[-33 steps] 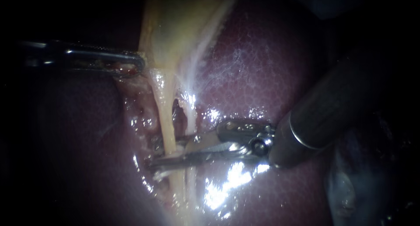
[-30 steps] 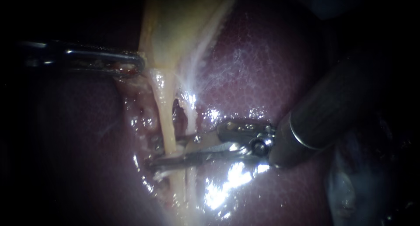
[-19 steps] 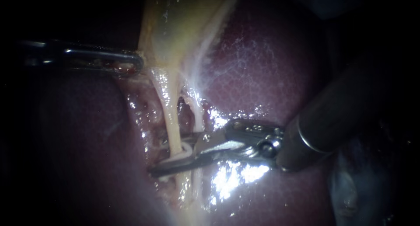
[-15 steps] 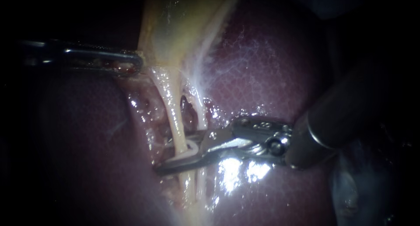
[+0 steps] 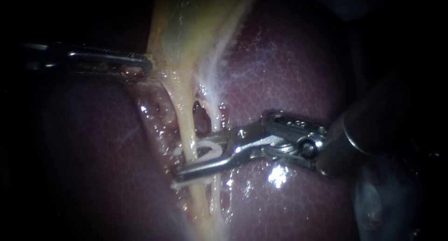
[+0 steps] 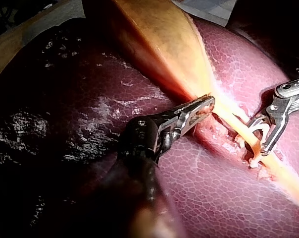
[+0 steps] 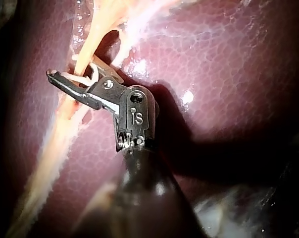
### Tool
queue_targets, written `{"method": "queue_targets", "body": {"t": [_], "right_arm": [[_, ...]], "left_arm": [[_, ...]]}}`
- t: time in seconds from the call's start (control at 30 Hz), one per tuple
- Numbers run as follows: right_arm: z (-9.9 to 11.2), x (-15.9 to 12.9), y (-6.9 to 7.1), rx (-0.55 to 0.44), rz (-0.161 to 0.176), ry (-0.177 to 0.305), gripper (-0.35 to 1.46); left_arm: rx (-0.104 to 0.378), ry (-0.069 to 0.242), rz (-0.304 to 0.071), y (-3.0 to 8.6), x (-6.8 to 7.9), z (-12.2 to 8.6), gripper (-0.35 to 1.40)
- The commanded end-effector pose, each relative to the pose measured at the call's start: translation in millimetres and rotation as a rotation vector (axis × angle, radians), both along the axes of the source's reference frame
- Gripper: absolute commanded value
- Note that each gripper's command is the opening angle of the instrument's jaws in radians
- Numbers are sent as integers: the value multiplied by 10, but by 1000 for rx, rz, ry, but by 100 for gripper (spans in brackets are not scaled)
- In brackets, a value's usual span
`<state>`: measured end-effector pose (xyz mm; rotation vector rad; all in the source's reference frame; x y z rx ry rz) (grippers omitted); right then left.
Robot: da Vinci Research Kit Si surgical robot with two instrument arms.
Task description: Clipping second clip left tube
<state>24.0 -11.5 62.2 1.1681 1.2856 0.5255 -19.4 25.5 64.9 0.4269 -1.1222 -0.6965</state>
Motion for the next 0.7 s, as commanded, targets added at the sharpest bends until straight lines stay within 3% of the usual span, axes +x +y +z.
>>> {"method": "queue_targets", "body": {"t": [0.03, 0.27, 0.57, 0.7], "right_arm": [[-1, 0, 0, 23, -7, 18, 50], [-7, 9, -8, 109, -33, 75, 49], [-35, 16, -24, 133, -57, 83, 49], [-40, 15, -26, 133, -53, 81, 48]], "left_arm": [[0, 0, 0, 0, 0, 0, -35], [0, 0, 0, 1, 0, 1, -35], [-1, 0, 1, 0, 0, 2, -35], [-1, 0, 1, 0, 1, 2, -35]]}}
